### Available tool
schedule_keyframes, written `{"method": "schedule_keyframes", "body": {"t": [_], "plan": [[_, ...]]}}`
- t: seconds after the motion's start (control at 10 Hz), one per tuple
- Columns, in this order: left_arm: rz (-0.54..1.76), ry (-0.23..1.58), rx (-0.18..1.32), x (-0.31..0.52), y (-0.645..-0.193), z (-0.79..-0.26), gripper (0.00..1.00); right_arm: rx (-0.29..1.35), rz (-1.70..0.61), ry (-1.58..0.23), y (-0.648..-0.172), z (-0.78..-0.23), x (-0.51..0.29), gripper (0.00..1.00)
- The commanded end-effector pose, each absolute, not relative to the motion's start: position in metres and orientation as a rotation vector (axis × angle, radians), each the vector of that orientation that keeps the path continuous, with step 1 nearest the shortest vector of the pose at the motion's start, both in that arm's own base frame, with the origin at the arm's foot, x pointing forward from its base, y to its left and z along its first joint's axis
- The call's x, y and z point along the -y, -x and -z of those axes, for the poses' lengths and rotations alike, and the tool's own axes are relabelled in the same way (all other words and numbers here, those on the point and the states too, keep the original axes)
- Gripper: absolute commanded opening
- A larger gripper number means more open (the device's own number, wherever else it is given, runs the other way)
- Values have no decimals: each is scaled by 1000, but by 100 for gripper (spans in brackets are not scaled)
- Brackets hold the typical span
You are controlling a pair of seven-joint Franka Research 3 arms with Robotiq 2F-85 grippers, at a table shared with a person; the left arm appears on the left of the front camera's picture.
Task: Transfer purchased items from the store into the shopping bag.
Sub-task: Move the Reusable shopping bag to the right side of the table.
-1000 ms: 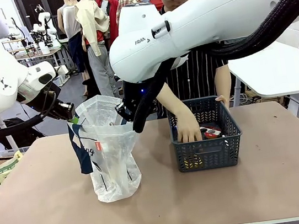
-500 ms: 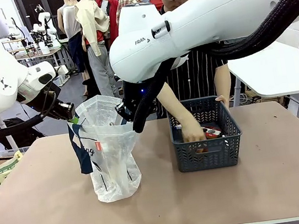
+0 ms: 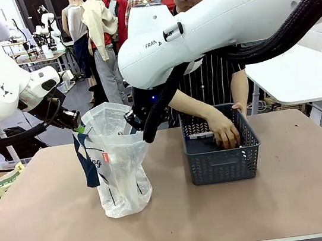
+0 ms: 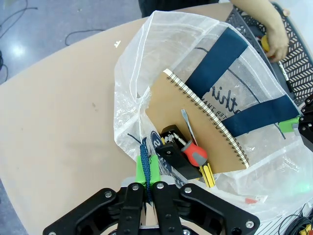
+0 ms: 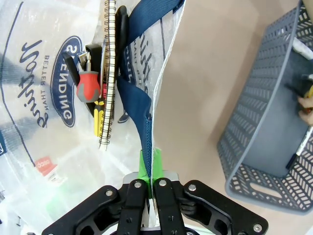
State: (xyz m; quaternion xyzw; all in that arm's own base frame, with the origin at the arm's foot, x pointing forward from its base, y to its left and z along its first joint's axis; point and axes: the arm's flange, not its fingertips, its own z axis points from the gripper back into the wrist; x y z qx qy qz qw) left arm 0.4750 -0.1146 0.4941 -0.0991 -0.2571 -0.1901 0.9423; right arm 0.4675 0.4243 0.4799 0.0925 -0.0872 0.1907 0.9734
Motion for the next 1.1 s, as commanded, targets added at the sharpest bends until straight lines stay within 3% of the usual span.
{"method": "schedule_keyframes", "body": {"t": [0.0,1.0], "plan": [[394,195,523,112,-475,-495,0,174,-384,-186,-466,-477,-423,0],[394,195,523,112,-475,-495,0,174,-384,-186,-466,-477,-423,0]]}}
